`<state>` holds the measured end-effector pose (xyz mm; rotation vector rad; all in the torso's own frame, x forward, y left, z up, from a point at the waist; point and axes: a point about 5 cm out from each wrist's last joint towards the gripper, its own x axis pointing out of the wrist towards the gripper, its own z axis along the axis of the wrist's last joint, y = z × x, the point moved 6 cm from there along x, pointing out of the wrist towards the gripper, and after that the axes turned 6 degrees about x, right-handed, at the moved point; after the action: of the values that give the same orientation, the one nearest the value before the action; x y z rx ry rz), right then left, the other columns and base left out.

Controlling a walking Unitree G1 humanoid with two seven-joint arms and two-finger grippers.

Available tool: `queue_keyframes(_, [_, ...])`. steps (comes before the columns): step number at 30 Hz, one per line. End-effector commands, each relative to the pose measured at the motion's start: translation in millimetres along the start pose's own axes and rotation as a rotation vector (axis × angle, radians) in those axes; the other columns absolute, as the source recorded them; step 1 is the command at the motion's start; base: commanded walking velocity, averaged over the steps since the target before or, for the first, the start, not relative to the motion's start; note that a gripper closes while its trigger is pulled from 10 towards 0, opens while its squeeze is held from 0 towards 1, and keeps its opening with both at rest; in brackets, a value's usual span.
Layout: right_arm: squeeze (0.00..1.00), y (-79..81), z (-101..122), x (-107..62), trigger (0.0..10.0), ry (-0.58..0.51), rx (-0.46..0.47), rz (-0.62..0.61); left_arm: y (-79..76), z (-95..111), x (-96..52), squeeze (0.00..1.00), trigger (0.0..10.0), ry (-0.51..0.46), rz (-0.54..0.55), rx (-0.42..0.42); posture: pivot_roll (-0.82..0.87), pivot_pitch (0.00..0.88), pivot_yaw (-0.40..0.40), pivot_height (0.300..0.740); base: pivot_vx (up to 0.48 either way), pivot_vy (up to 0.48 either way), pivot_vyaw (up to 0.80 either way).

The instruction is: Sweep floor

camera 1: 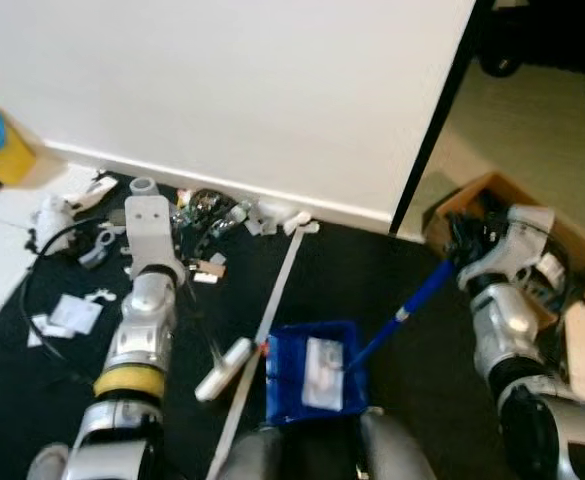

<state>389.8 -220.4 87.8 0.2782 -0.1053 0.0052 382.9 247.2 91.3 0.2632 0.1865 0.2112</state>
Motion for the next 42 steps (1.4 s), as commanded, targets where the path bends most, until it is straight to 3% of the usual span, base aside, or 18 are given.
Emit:
queue_keyframes(1, [0.0, 1.3, 3, 0.4, 10.0, -0.023, 0.002, -0.002, 11.1, -1, 0.9, 0.0, 10.0, -0.004, 0.021, 0.061, 0.05, 0.095, -0.032, 0.74, 0.0, 0.0, 0.0])
queue_keyframes(6, [0.0, -0.7, 4, 0.1, 10.0, -0.026, 0.0, -0.008, 7.0, 2, 2.0, 0.0, 10.0, -0.015, 0.001, 0.052, 0.05, 0.093, -0.029, 0.74, 0.0, 0.0, 0.0])
queue_keyframes(7, [0.0, -3.0, 5, -0.3, 10.0, -0.03, -0.002, -0.016, 2.2, 5, 3.9, 0.0, 10.0, -0.015, -0.029, 0.096, 0.05, 0.09, -0.025, 0.74, 0.0, -0.356, 0.0])
queue_keyframes(15, [0.0, -5.7, 7, -1.3, 10.0, -0.036, -0.006, -0.024, -3.3, 7, 4.9, 0.0, 10.0, -0.022, -0.041, 0.079, 0.05, 0.092, -0.024, 0.74, 0.0, -0.465, 0.0])
queue_keyframes(16, [0.0, -6.3, 7, -1.2, 10.0, -0.038, -0.006, -0.026, -2.2, 7, 5.0, 0.0, 10.0, -0.025, -0.031, 0.053, 0.05, 0.092, -0.024, 0.74, 0.0, 0.0, 0.0])
queue_keyframes(23, [0.0, -5.2, 17, 4.0, 10.0, -0.07, 0.007, -0.022, 4.4, 9, 8.8, 0.0, 10.0, -0.022, 0.016, 0.089, 0.05, 0.103, -0.034, 0.74, 0.0, 0.0, 0.0])
queue_keyframes(25, [0.0, 4.4, 18, 9.8, 10.0, -0.07, 0.007, -0.005, 10.4, 13, 11.9, 0.0, 10.0, -0.035, 0.051, 0.095, 0.05, 0.106, -0.038, 0.74, 0.0, 0.0, 0.0])
queue_keyframes(33, [0.0, 12.1, 13, 14.7, 10.0, -0.039, 0.002, -0.013, 19.1, 15, 13.1, 0.0, 10.0, -0.045, 0.081, 0.104, 0.05, 0.117, -0.04, 0.74, 0.0, 0.0, 0.0])
queue_keyframes(37, [0.0, 18.0, 9, 19.1, 10.0, 0.004, -0.05, -0.003, 34.6, 23, 14.7, 0.0, 10.0, -0.082, 0.195, 0.117, 0.06, 0.167, -0.049, 0.74, 0.0, 0.0, 0.0])
queue_keyframes(42, [0.0, 18.6, 14, 24.7, 10.0, 0.0, -0.076, -0.021, 40.5, 33, 17.1, 0.0, 10.0, -0.109, 0.236, 0.096, 0.07, 0.208, -0.056, 0.74, 0.0, 0.0, 0.0])
